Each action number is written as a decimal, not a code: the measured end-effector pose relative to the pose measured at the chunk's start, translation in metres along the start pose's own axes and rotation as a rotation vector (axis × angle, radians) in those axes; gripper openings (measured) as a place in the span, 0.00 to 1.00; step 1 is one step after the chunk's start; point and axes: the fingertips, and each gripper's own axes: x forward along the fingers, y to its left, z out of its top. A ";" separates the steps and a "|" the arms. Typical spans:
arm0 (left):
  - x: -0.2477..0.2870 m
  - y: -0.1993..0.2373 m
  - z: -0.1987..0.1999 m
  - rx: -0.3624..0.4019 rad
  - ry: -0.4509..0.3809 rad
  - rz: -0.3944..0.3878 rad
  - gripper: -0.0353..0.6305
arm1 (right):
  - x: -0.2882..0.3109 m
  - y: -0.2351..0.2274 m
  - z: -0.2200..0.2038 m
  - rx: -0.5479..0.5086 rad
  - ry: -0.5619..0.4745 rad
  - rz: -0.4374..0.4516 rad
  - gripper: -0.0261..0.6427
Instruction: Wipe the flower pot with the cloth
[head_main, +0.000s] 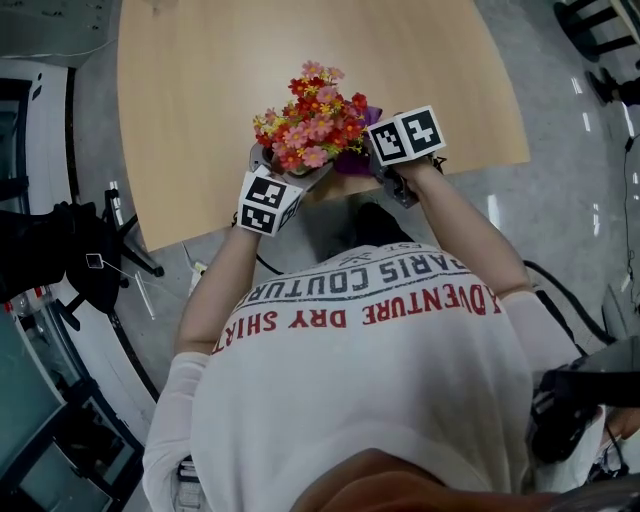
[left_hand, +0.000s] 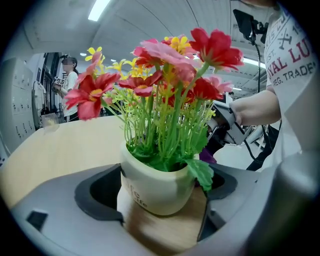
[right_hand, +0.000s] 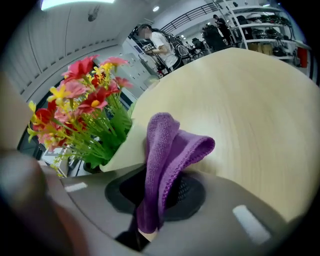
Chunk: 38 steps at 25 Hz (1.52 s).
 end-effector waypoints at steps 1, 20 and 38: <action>0.000 0.000 0.000 0.002 0.000 -0.002 0.79 | 0.002 -0.001 -0.001 0.001 0.007 -0.006 0.13; -0.012 -0.007 0.001 -0.240 -0.059 0.342 0.79 | -0.052 -0.007 -0.016 0.134 -0.229 0.006 0.13; -0.002 0.007 0.014 -0.248 -0.071 0.364 0.72 | -0.067 0.000 -0.021 0.155 -0.266 0.036 0.13</action>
